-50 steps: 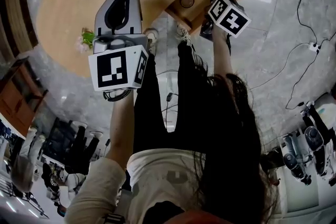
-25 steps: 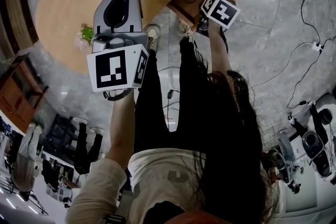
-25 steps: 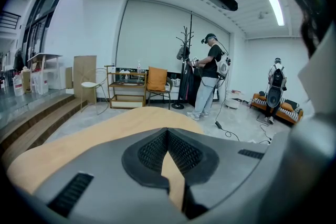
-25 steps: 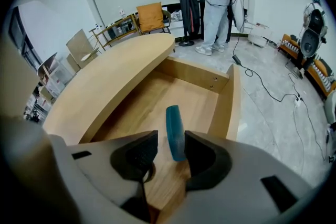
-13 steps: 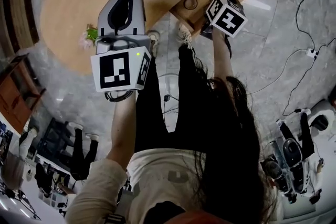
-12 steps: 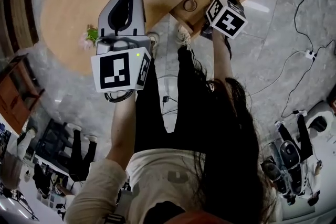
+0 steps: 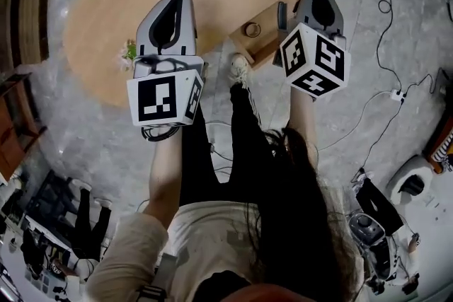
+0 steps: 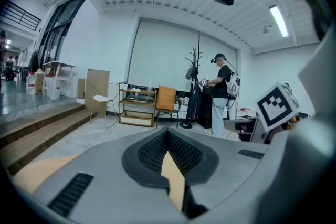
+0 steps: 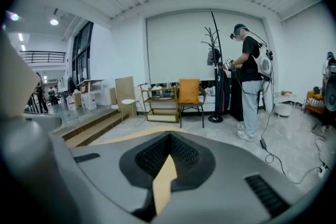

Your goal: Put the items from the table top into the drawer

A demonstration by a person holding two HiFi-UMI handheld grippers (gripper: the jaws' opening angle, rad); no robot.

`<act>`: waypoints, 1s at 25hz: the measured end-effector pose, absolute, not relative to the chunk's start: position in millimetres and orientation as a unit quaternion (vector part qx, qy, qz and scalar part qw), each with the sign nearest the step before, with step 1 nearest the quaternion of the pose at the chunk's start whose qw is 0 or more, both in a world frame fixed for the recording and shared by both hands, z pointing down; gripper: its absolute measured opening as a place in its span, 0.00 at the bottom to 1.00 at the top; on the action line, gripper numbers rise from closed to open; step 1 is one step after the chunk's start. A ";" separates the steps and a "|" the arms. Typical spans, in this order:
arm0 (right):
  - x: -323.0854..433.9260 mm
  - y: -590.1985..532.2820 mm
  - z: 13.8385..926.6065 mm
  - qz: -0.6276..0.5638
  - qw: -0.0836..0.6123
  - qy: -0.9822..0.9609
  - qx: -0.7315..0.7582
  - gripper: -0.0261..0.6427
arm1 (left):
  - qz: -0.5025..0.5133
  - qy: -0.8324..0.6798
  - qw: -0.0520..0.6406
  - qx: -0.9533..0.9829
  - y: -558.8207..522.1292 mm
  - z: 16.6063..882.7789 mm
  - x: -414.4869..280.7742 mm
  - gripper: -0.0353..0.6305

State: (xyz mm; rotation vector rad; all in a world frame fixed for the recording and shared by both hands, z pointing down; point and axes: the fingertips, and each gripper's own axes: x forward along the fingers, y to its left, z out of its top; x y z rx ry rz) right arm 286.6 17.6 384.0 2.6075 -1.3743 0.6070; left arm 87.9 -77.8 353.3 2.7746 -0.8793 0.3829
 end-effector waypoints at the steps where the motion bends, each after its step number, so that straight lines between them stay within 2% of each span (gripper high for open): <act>1: 280.4 15.8 370.0 0.189 0.064 -0.464 0.863 0.05 | 0.127 -0.301 0.101 0.940 -78.7 348.3 84.0 0.06; 6: 257.8 4.5 337.6 0.162 0.051 -0.489 0.855 0.05 | 0.114 -0.315 0.097 0.937 -89.6 336.3 65.6 0.06; 12: 230.3 -15.3 346.4 0.167 0.053 -0.531 0.829 0.05 | 0.110 -0.347 0.101 0.926 -94.3 343.6 37.7 0.06; 18: 124.5 -68.6 378.7 0.191 0.057 -0.654 0.730 0.06 | 0.124 -0.422 0.119 0.890 -105.1 374.2 -48.4 0.06; 19: 101.8 -77.4 386.0 0.194 0.064 -0.674 0.709 0.09 | 0.129 -0.437 0.122 0.882 -106.4 380.6 -66.2 0.06; 21: 55.2 -92.2 404.3 0.207 0.078 -0.714 0.665 0.27 | 0.136 -0.465 0.129 0.866 -107.7 391.9 -100.9 0.06; 25: -33.9 -108.2 442.2 0.226 0.117 -0.776 0.578 0.40 | 0.146 -0.503 0.138 0.841 -109.3 407.4 -160.8 0.06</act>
